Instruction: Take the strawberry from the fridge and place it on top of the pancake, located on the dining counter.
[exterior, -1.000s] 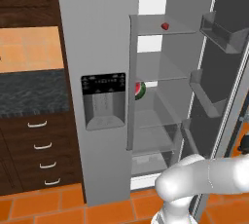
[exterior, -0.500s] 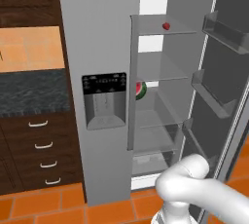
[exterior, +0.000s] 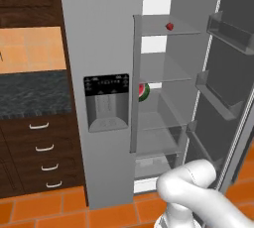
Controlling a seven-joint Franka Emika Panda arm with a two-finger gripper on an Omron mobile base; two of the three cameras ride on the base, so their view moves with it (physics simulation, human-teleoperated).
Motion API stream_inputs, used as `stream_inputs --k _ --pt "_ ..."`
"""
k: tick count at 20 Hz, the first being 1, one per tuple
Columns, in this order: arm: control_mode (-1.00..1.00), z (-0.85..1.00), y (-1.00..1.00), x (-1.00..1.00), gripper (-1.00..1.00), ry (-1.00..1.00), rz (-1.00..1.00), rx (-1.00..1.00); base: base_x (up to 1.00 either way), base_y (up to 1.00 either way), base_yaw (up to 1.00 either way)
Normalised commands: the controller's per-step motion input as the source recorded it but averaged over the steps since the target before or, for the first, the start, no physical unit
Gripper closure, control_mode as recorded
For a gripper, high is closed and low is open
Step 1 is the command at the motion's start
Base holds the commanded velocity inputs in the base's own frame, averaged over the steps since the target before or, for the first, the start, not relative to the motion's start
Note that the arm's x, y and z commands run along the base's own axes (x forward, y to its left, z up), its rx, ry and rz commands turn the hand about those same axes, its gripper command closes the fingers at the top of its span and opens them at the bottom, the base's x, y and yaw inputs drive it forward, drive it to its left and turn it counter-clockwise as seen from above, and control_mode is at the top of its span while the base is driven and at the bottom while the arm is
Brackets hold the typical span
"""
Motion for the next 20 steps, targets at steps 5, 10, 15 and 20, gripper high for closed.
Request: stream_inputs --k 5,10,15,20 --pt "-1.00 0.48 -0.63 -0.41 1.00 -0.08 0.00 0.16 0.00 0.00 0.00" --pt "-1.00 0.70 -0.12 -0.79 -1.00 -0.25 0.00 0.06 0.00 0.00 0.00" --pt "-1.00 0.60 0.23 -0.97 -1.00 -0.12 -0.01 0.02 0.00 0.00 0.00" --pt "-1.00 0.83 0.86 -0.83 -1.00 0.22 -0.07 -0.01 0.00 0.00 0.00"
